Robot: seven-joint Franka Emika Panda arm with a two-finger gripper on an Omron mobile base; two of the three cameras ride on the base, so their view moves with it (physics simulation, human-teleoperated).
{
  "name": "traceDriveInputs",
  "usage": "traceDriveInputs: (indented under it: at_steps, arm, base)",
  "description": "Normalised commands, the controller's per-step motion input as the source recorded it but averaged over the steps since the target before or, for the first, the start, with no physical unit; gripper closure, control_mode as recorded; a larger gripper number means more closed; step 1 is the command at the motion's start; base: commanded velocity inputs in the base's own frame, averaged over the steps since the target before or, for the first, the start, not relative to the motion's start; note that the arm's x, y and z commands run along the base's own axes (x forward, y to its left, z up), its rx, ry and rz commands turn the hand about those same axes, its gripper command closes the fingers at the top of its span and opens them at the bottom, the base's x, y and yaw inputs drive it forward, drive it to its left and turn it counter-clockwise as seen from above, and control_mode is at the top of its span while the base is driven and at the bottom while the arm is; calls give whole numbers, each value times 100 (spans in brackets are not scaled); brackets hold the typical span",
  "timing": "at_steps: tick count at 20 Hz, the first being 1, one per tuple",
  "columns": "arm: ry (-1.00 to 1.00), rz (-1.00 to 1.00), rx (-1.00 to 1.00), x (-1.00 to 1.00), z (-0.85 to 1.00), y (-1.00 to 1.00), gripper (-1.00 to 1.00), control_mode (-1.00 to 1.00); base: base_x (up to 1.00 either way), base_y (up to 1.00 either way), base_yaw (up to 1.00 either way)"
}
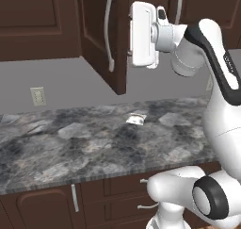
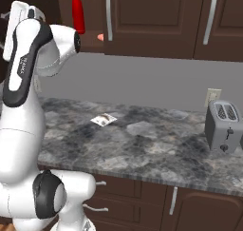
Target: Pick the bar soap and dish brush from the cabinet and place them on the counter.
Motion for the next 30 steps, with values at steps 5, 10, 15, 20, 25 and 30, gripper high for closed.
traceDriveInputs:
  at_steps: [5,10,15,20,25,30]
  arm:
    - [-2,0,-9,-1,-6,87,-100,-100]
    - [-2,-1,-9,6,-13,86,-100,-100]
    - [-2,-5,-10,17,-16,76,-100,-100]
    - [0,-8,-4,17,-5,34,-100,-100]
    - [-5,-3,0,0,-2,-22,-100,-100]
    - [-14,-8,1,0,-2,-27,-100,-100]
  base:
    - [0,0,0]
    - [0,0,0]
    - [0,0,0]
    - [0,0,0]
    - [0,0,0]
    - [0,0,0]
